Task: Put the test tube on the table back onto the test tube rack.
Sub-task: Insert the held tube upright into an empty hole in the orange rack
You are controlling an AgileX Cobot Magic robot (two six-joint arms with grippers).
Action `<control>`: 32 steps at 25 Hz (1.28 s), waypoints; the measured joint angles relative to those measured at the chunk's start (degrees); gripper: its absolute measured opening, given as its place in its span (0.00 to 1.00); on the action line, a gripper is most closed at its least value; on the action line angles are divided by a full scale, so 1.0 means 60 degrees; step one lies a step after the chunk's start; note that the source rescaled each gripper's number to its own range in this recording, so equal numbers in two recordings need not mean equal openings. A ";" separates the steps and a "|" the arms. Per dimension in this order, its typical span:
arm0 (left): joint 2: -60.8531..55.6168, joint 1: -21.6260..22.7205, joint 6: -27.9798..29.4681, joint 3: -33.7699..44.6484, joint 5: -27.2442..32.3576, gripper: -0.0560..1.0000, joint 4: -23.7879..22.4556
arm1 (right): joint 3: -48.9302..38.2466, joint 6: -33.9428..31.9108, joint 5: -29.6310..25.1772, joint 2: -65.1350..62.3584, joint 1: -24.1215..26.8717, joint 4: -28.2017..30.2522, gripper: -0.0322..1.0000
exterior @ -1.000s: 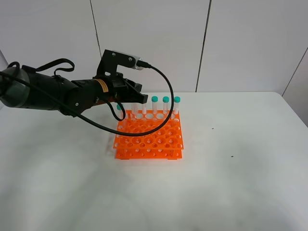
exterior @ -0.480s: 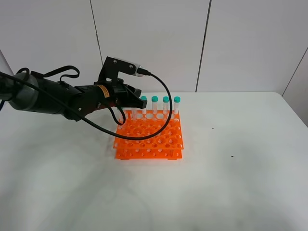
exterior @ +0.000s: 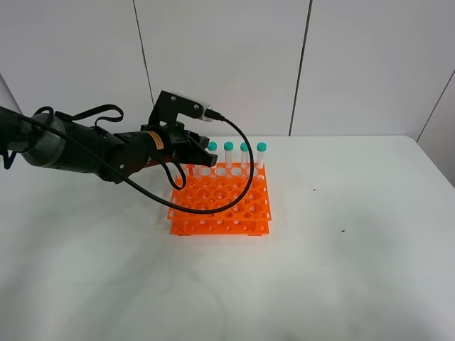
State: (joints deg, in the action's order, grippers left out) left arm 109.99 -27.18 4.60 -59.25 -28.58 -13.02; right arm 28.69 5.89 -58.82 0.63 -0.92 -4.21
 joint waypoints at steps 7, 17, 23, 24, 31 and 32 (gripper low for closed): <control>0.0022 0.0000 0.0000 0.0000 -0.0011 0.07 0.0000 | 0.0000 0.0000 0.0000 0.0000 0.0000 0.0000 0.94; 0.0022 0.0000 0.0000 0.0396 -0.0478 0.07 0.0027 | 0.0000 0.0000 0.0000 0.0000 0.0000 0.0000 0.94; 0.0276 0.0000 0.0000 0.0404 -0.0622 0.07 0.0027 | 0.0000 0.0000 0.0000 0.0000 0.0000 0.0000 0.94; 0.0384 0.0000 0.0000 0.0404 -0.0622 0.07 0.0027 | 0.0000 0.0000 0.0000 0.0000 0.0000 0.0000 0.94; 0.0631 0.0000 0.0103 0.0404 -0.0738 0.07 0.0034 | 0.0000 0.0000 0.0000 0.0000 0.0000 0.0000 0.94; 0.0631 0.0000 0.0109 0.0404 -0.0738 0.07 0.0034 | 0.0000 0.0000 0.0000 0.0000 0.0000 0.0000 0.94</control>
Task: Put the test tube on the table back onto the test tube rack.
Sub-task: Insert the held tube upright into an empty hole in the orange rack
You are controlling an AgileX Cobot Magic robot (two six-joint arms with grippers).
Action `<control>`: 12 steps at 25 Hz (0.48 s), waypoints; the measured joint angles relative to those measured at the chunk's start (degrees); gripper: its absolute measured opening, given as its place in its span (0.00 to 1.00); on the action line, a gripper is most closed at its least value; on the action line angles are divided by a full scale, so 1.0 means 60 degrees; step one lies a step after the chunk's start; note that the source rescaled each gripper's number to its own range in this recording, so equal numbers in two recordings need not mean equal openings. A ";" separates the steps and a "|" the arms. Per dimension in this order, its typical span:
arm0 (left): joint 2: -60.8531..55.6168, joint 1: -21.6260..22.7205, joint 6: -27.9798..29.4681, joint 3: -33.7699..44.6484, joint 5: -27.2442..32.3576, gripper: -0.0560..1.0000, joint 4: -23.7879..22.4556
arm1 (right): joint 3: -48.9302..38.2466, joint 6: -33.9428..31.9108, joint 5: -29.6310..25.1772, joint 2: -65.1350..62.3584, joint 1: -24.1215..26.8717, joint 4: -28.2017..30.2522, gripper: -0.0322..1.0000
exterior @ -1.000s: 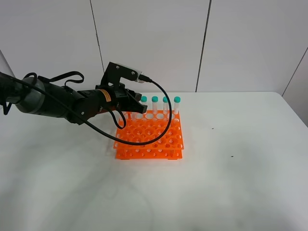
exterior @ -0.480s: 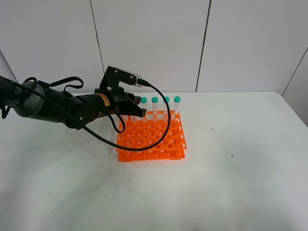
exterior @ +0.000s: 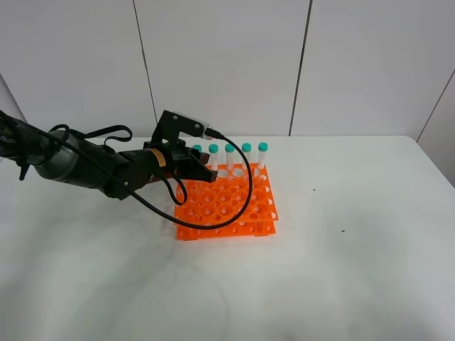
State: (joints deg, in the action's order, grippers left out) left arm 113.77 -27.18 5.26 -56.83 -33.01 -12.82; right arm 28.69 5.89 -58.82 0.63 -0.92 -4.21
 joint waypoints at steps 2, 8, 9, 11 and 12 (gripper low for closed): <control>0.0008 0.0000 0.0005 0.0000 0.0000 0.07 0.0000 | 0.0000 0.0000 0.0000 0.0000 0.0000 0.0000 0.94; 0.0008 0.0000 0.0522 0.0000 0.0061 0.07 0.0000 | 0.0000 0.0000 0.0000 0.0000 0.0000 0.0000 0.94; 0.0008 0.0000 0.0656 0.0000 0.0068 0.07 0.0000 | 0.0000 0.0000 0.0000 0.0000 0.0000 0.0000 0.94; -0.0001 0.0000 0.0783 0.0000 0.0106 0.07 0.0000 | 0.0000 0.0000 0.0000 0.0000 0.0000 0.0000 0.94; -0.0011 0.0000 0.0824 0.0000 0.0149 0.07 0.0000 | 0.0000 0.0000 0.0000 0.0000 0.0000 0.0000 0.94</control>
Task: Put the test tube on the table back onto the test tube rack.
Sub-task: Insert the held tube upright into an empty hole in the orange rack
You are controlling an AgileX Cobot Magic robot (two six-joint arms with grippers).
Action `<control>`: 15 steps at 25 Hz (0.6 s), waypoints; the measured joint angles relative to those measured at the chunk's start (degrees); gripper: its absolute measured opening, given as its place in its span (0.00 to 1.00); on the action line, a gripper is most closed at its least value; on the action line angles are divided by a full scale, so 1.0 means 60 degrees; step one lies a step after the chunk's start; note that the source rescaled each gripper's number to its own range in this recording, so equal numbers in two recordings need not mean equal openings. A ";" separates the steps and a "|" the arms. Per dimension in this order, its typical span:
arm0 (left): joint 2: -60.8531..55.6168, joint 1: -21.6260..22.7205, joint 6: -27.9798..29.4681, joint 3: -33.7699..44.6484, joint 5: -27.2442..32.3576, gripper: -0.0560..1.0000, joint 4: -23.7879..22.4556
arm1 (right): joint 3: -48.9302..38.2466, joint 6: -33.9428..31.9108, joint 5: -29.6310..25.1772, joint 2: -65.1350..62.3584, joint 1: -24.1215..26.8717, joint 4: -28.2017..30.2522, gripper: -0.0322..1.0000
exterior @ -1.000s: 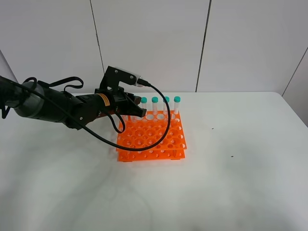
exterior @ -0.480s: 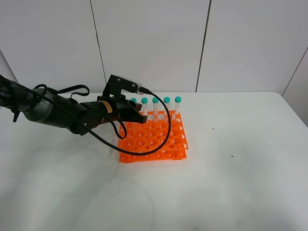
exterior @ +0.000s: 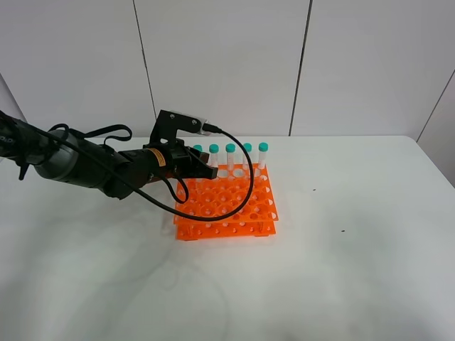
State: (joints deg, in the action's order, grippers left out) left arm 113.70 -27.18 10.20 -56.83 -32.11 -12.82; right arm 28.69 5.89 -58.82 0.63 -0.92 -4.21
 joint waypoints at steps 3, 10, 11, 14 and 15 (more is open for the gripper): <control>-0.0020 0.0000 0.0100 0.0000 0.0100 0.07 0.0000 | 0.0000 0.0000 0.0000 0.0000 0.0000 0.0000 0.94; -0.0017 0.0000 0.0389 0.0000 0.0278 0.07 0.0000 | 0.0000 0.0000 0.0000 0.0000 0.0000 0.0000 0.94; 0.0008 0.0000 0.0397 0.0000 0.0283 0.07 0.0000 | 0.0000 0.0000 0.0000 0.0000 0.0000 0.0000 0.94; 0.0008 0.0000 0.0387 0.0000 0.0315 0.07 0.0000 | 0.0000 0.0000 0.0000 0.0000 0.0000 0.0000 0.94; 0.0008 0.0000 0.0378 0.0000 0.0323 0.07 0.0000 | 0.0000 0.0000 0.0000 0.0000 0.0000 0.0000 0.94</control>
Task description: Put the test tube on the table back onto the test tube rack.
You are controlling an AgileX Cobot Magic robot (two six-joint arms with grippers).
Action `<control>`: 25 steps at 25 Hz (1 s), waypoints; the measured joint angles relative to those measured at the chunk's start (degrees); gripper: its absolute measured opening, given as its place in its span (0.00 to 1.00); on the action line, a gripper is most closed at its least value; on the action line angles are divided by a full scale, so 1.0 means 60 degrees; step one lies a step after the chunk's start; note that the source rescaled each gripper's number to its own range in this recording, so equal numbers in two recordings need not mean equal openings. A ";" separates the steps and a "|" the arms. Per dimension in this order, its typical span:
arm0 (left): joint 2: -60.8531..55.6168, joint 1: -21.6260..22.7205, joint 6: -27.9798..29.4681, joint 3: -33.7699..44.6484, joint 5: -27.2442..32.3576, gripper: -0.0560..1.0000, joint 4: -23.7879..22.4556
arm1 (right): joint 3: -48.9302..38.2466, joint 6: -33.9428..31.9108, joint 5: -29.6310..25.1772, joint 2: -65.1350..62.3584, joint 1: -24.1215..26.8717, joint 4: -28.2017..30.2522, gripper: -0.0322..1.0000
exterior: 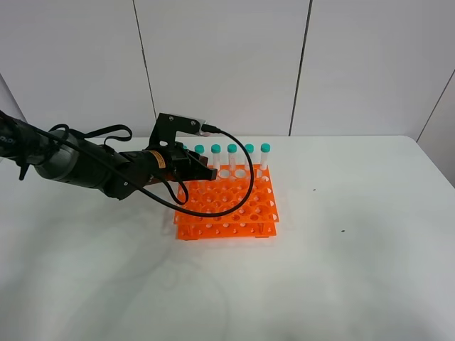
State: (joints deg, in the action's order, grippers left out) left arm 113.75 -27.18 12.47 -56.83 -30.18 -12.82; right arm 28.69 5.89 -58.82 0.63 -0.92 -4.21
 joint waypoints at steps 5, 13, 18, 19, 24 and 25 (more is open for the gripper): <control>0.0000 0.0000 0.0000 0.0000 -0.0017 0.07 0.0000 | 0.0000 0.0000 0.0000 0.0000 0.0000 -0.0009 0.94; -0.0107 0.0000 0.0009 0.0000 0.0034 0.39 0.0000 | 0.0000 0.0000 0.0000 0.0000 0.0000 -0.0009 0.94; -0.0396 0.0000 0.0190 0.0000 0.0034 0.61 0.0000 | 0.0000 0.0000 0.0000 0.0000 0.0000 -0.0009 0.94; -0.0469 0.0000 0.0256 0.0000 0.0034 0.63 0.0000 | 0.0000 0.0000 0.0000 0.0000 0.0000 -0.0009 0.94; -0.1248 0.0000 0.0296 0.0000 0.0065 0.64 -0.0025 | 0.0000 0.0000 0.0000 0.0000 0.0000 -0.0009 0.94; -0.1491 0.0000 0.0296 0.0000 0.0122 0.64 -0.0025 | 0.0000 0.0000 0.0000 0.0000 0.0000 -0.0009 0.94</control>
State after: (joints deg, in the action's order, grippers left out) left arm 104.81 -27.18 14.24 -56.83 -29.44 -12.97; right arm 28.69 5.89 -58.82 0.63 -0.92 -4.27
